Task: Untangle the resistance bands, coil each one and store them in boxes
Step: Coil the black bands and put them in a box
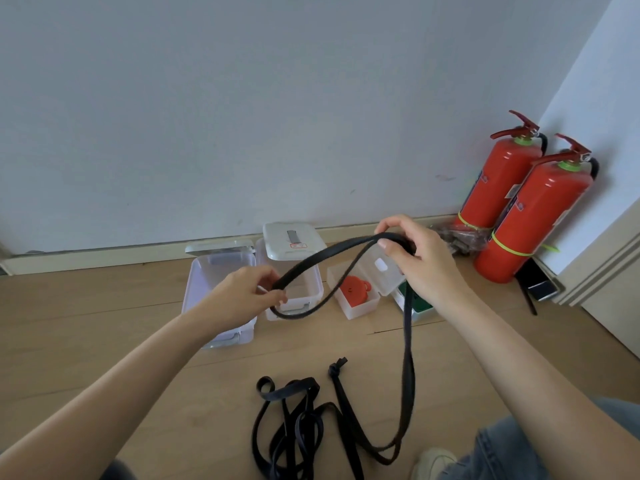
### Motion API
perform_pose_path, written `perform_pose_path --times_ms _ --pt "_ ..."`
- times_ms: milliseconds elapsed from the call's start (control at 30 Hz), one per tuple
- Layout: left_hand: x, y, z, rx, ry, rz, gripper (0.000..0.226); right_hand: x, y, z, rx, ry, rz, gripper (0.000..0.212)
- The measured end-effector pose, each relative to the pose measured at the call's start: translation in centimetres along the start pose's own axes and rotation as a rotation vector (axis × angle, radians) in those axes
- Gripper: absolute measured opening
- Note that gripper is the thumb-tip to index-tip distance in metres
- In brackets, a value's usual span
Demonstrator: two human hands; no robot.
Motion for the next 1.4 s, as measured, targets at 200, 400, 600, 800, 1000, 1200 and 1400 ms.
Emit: perform_pose_path --times_ms 200,400,600,800,1000,1200,1400 --pt "-0.2 -0.7 0.6 -0.512 -0.164 0.076 0.009 -0.1 -0.4 -0.7 0.016 0.018 -0.021 0.009" --pt "-0.3 -1.9 -0.9 -1.262 -0.103 0.251 0.014 -0.6 0.8 -2.0 -0.116 0.05 0.114 0.011" --pt "0.0 -2.0 -0.9 -1.267 -0.083 0.318 0.022 -0.8 1.6 -2.1 -0.214 0.001 0.185 0.013" --pt "0.0 -1.8 -0.2 -0.715 -0.171 0.157 0.018 -0.5 1.0 -2.0 -0.163 -0.005 0.098 0.011" --pt "-0.5 -0.1 -1.3 0.005 0.017 0.114 0.006 -0.5 0.5 -1.5 0.061 0.03 -0.067 0.018" --pt "-0.8 0.5 -2.6 0.221 0.151 0.02 0.024 -0.6 0.0 -2.8 0.317 0.175 -0.193 0.024" --pt "-2.0 -1.2 -3.2 -0.164 0.118 0.168 0.028 -0.5 0.2 -3.2 0.198 0.205 -0.031 0.028"
Point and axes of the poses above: each hand's wrist, its own x-axis towards the middle knuckle, its own y-axis out of the palm, z = x × y, the point moved 5 cm from there along x, towards the middle knuckle, and after that the axes turned 14 degrees about -y, right-handed, at the moved point
